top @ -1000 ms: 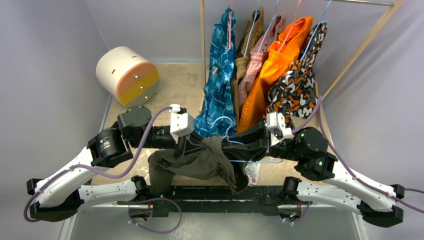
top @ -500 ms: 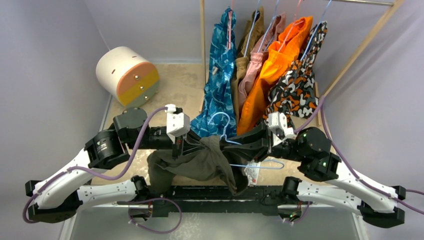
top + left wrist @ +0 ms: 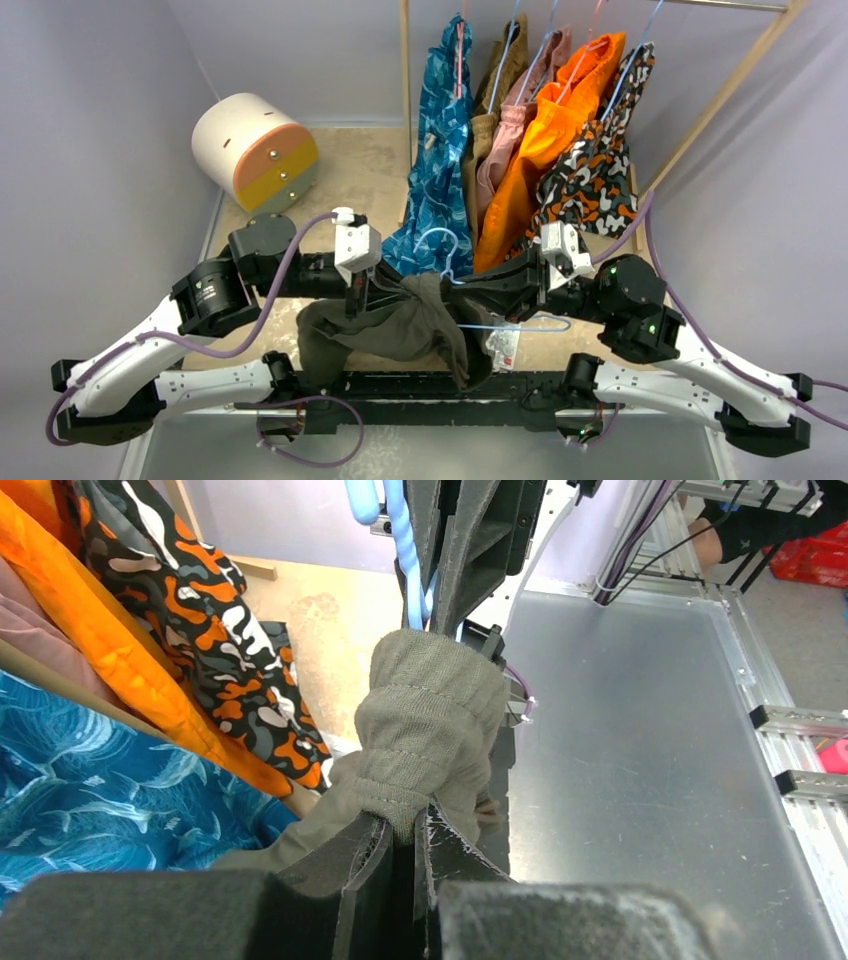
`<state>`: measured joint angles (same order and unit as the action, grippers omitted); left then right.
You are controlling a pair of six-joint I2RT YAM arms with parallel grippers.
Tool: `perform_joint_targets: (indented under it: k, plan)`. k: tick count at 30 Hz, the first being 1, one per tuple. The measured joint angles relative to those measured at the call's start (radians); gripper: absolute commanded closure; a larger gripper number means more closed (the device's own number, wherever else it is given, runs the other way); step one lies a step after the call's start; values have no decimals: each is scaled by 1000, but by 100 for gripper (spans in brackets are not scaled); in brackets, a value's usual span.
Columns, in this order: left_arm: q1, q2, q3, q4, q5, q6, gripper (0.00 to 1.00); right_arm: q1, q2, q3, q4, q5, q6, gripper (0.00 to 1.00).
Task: Place the shorts on the hanger
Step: Hang the shorts on the hanger.
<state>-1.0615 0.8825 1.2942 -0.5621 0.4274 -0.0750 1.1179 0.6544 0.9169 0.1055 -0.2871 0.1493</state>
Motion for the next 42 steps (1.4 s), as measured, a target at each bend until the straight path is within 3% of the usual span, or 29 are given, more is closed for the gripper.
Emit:
perform_joint_targets:
  k: [8, 13, 15, 18, 19, 28, 31, 35, 38, 42]
  plan:
    - [3, 37, 18, 28, 38, -34, 78, 0, 13, -1, 39, -14, -3, 100]
    - [8, 56, 19, 55, 51, -49, 76, 0, 24, -8, 66, -23, -3, 100]
    - [8, 64, 19, 66, 57, -55, 79, 0, 26, -9, 71, -23, -3, 100]
    - [8, 72, 21, 76, 69, -63, 98, 0, 26, -9, 73, -23, -4, 100]
    - [7, 74, 21, 76, 76, -63, 100, -1, 26, -9, 73, -23, -4, 100]
    - [7, 60, 21, 72, 62, -62, 100, -4, 33, -9, 77, -22, -5, 100]
    - [5, 46, 14, 75, 27, -62, 100, -4, 42, -9, 83, -18, -6, 64]
    - [5, 13, -24, 85, -62, -61, 100, -2, 59, -1, 72, -14, -4, 28]
    - [5, -12, -40, 84, -148, -55, 100, 1, 59, 2, 48, 8, 3, 16]
    - [5, -72, -57, 85, -285, -37, 100, 1, 54, 41, -5, 92, 11, 12]
